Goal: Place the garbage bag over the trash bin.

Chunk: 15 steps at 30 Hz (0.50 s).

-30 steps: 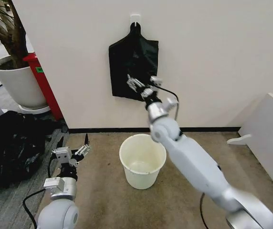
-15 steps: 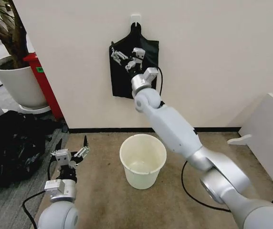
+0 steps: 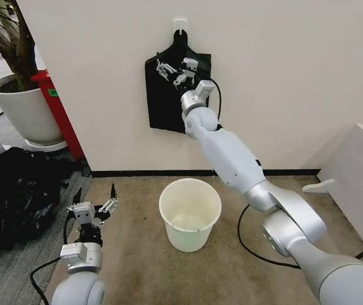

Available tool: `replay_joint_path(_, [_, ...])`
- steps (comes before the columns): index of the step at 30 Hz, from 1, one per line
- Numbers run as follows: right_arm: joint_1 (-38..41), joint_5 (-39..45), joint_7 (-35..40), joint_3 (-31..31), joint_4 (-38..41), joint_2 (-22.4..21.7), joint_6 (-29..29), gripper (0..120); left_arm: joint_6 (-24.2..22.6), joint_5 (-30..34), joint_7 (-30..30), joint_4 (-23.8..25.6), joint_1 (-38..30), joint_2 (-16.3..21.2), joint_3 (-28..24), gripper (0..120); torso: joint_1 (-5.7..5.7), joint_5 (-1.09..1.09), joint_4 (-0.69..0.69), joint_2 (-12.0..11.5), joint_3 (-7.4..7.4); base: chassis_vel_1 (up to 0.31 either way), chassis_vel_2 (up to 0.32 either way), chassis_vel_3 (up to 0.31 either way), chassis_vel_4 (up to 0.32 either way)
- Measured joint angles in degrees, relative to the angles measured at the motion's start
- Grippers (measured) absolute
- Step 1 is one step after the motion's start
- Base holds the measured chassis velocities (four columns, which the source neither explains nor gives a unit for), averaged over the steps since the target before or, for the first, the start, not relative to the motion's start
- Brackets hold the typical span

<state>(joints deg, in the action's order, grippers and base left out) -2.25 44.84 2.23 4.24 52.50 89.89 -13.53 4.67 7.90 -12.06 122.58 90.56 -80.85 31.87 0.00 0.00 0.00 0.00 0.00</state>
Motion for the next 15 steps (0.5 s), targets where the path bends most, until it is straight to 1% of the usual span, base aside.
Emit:
replay_joint_path(7, [1.4, -0.1, -1.1, -0.9, -3.0, 0.5, -0.1, 100, 0.0, 0.0, -0.3, 0.0, 0.2, -0.2, 0.1, 100, 0.00, 0.00, 0.00, 0.0, 0.00, 0.000, 0.000, 0.000, 0.000])
replay_joint_path(10, [2.1, -0.1, -1.9, -1.1, -4.0, 0.7, -0.2, 89, 0.0, -0.2, -0.4, 0.0, 0.1, -0.6, 0.1, 100, 0.00, 0.00, 0.00, 0.0, 0.00, 0.000, 0.000, 0.000, 0.000])
replay_joint_path(11, [2.1, -0.1, -1.9, -1.1, -4.0, 0.7, -0.2, 89, 0.0, -0.2, -0.4, 0.0, 0.1, -0.6, 0.1, 100, 0.00, 0.00, 0.00, 0.0, 0.00, 0.000, 0.000, 0.000, 0.000])
replay_joint_path(12, [2.2, -0.1, -2.0, -1.2, -4.1, 0.7, -0.2, 86, 0.0, -0.3, -0.5, 0.0, 0.1, -0.6, 0.0, 100, 0.00, 0.00, 0.00, 0.0, 0.00, 0.000, 0.000, 0.000, 0.000])
replay_joint_path(13, [2.5, -0.1, -2.2, -1.4, -4.4, 0.8, -0.3, 80, 0.1, -0.4, -0.5, 0.0, 0.1, -0.7, 0.0, 100, 0.00, 0.00, 0.00, 0.0, 0.00, 0.000, 0.000, 0.000, 0.000])
replay_joint_path(15, [3.0, -0.1, -2.5, -1.6, -4.9, 0.9, -0.3, 72, 0.2, -0.6, -0.7, -0.1, 0.2, -0.8, 0.0, 100, 0.00, 0.00, 0.00, 0.0, 0.00, 0.000, 0.000, 0.000, 0.000])
